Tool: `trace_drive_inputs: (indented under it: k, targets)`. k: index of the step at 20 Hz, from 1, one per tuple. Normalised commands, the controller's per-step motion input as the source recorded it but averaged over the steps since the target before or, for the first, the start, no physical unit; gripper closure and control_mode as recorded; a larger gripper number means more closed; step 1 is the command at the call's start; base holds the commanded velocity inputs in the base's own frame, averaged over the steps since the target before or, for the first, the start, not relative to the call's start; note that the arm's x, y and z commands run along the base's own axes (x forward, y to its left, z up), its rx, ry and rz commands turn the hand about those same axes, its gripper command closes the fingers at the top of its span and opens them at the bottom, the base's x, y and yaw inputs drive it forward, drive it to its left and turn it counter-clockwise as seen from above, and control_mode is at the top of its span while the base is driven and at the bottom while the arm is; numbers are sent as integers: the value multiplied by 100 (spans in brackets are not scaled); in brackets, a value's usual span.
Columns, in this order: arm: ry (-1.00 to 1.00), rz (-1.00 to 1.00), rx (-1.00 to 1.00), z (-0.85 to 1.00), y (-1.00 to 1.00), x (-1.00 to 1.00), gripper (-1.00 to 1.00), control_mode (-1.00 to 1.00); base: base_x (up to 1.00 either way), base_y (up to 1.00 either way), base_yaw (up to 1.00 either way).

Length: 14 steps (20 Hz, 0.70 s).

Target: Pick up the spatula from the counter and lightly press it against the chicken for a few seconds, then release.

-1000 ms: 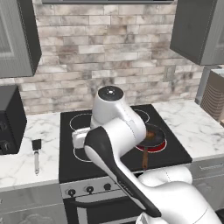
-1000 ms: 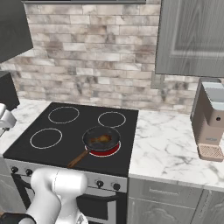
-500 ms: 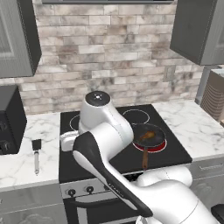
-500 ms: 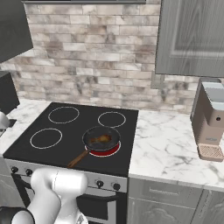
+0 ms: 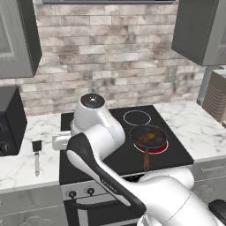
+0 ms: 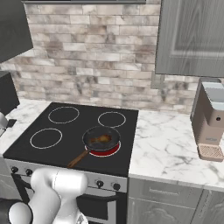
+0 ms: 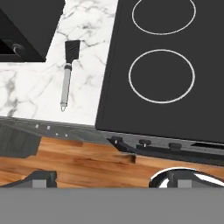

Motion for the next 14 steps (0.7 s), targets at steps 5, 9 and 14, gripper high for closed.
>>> trace_drive_inputs:
  k: [5, 9, 14]
  targets:
    - [0, 1, 1, -15, 28, 21, -100, -100, 0, 0, 0]
    - [0, 0, 0, -27, 29, 18, -100, -100, 0, 0, 0]
    - [0, 0, 0, -22, 30, 18, -100, -100, 0, 0, 0]
